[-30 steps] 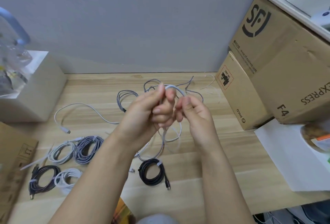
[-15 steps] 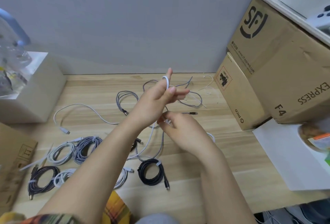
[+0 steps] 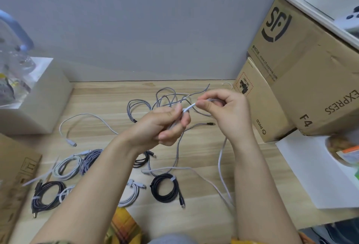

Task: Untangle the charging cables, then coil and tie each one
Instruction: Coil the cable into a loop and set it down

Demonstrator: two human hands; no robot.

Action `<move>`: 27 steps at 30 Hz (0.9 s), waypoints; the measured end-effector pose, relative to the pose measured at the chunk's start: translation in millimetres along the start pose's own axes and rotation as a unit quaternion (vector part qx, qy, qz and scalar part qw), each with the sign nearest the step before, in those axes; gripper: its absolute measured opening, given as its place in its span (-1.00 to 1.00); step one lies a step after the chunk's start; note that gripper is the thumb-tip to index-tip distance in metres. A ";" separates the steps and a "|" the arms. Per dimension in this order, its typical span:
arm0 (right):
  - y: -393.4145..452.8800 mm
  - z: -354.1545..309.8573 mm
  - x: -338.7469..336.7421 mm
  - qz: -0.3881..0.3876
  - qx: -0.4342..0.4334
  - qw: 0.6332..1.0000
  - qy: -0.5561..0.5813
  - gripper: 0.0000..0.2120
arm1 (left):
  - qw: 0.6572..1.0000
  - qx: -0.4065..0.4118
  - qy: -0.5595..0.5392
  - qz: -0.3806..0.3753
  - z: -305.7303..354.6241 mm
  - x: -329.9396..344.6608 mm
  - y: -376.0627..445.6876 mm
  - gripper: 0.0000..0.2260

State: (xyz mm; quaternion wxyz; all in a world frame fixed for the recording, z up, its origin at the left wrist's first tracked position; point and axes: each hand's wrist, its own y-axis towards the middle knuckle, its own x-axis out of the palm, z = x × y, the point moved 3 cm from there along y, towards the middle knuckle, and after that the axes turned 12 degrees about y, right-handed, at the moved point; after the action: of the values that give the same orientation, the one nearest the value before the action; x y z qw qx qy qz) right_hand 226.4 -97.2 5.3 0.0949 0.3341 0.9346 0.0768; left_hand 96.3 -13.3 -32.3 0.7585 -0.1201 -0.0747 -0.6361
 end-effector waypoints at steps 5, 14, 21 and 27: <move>1.9 14.7 11.1 -0.022 -0.014 0.999 0.033 -0.90 | 0.985 0.107 -0.120 -0.058 13.4 7.5 2.3 -0.83; -17.6 43.7 28.5 -0.141 0.072 0.968 -0.193 -0.77 | 0.952 0.198 -0.151 0.179 40.4 3.1 18.4 -0.54; -26.1 28.1 30.0 -0.188 0.054 0.943 -0.270 -0.69 | 0.965 0.117 -0.077 0.220 19.2 -7.6 26.7 -0.54; -26.5 5.4 28.7 -0.173 0.040 0.920 -0.350 -0.60 | 0.972 0.072 0.049 0.219 7.7 -9.9 28.6 -0.53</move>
State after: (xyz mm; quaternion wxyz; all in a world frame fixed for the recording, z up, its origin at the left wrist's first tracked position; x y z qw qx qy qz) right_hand 189.7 -98.7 -9.1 0.4144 0.1762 0.8873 -0.0998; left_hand 122.9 2.9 -30.0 0.8886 -0.0473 -0.0548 -0.4528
